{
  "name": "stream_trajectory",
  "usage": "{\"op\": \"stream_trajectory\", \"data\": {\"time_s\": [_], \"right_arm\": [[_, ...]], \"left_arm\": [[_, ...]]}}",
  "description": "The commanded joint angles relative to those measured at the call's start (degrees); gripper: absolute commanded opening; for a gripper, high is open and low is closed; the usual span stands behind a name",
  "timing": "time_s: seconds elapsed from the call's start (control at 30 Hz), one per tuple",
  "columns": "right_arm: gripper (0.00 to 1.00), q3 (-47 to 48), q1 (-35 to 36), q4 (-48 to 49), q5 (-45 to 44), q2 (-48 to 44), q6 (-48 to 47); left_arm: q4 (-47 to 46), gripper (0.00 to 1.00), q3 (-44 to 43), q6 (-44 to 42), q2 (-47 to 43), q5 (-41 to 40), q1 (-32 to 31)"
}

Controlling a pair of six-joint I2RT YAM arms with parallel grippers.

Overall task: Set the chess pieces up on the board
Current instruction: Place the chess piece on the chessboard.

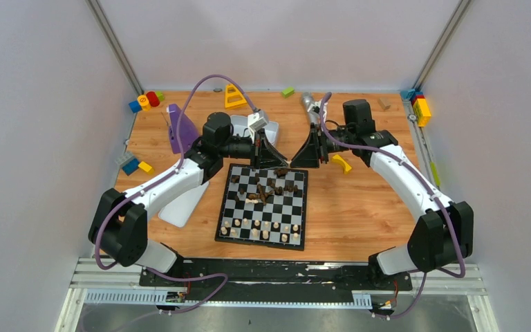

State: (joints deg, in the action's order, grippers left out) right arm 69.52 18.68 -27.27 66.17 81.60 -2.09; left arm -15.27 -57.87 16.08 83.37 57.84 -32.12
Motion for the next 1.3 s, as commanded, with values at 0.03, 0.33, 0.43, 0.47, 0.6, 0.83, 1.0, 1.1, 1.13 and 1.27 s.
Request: {"op": "stream_trajectory", "data": {"time_s": [0.03,0.33,0.43,0.47,0.6,0.83,1.0,1.1,1.13,1.27], "right_arm": [[0.38,-0.04,0.16,2.21,2.3,0.83,0.18],[0.09,-0.09,0.13,2.21,2.74,0.37,-0.03],[0.0,-0.17,0.15,2.14,1.9,-0.55,-0.52],[0.0,-0.17,0.16,1.98,1.51,-0.97,-0.72],[0.0,1.35,0.2,-2.15,-1.85,-1.86,-4.26],[0.0,6.63,5.37,-18.19,-14.03,-0.82,-16.03],[0.0,11.58,15.56,-28.5,-27.1,1.71,-23.62],[0.0,14.29,22.29,-33.69,-34.86,4.65,-26.77],[0.0,15.1,24.4,-35.26,-37.1,5.82,-27.61],[0.0,17.0,31.53,-39.07,-43.99,10.58,-29.93]], "left_arm": [[-3.61,0.0,0.5,1.14,-0.35,0.51,0.23],[-3.85,0.0,1.16,0.75,-0.62,0.28,0.24],[-1.36,0.13,1.07,-2.36,-1.17,-0.49,0.22],[1.16,0.24,0.82,-5.02,-1.61,-0.78,0.26],[11.23,0.53,-0.75,-14.47,-3.56,-3.57,1.14],[25.95,0.99,-1.85,-25.2,-10.1,-8.68,10.86],[32.87,1.0,-2.45,-27.79,-17.02,-13.4,19.03],[38.65,1.0,-4.0,-28.7,-19.9,-18.86,22.37],[39.79,1.0,-4.45,-28.92,-21.08,-22.13,23.02],[47.45,1.0,-7.43,-29.2,-22.68,-28.8,24.58]]}}
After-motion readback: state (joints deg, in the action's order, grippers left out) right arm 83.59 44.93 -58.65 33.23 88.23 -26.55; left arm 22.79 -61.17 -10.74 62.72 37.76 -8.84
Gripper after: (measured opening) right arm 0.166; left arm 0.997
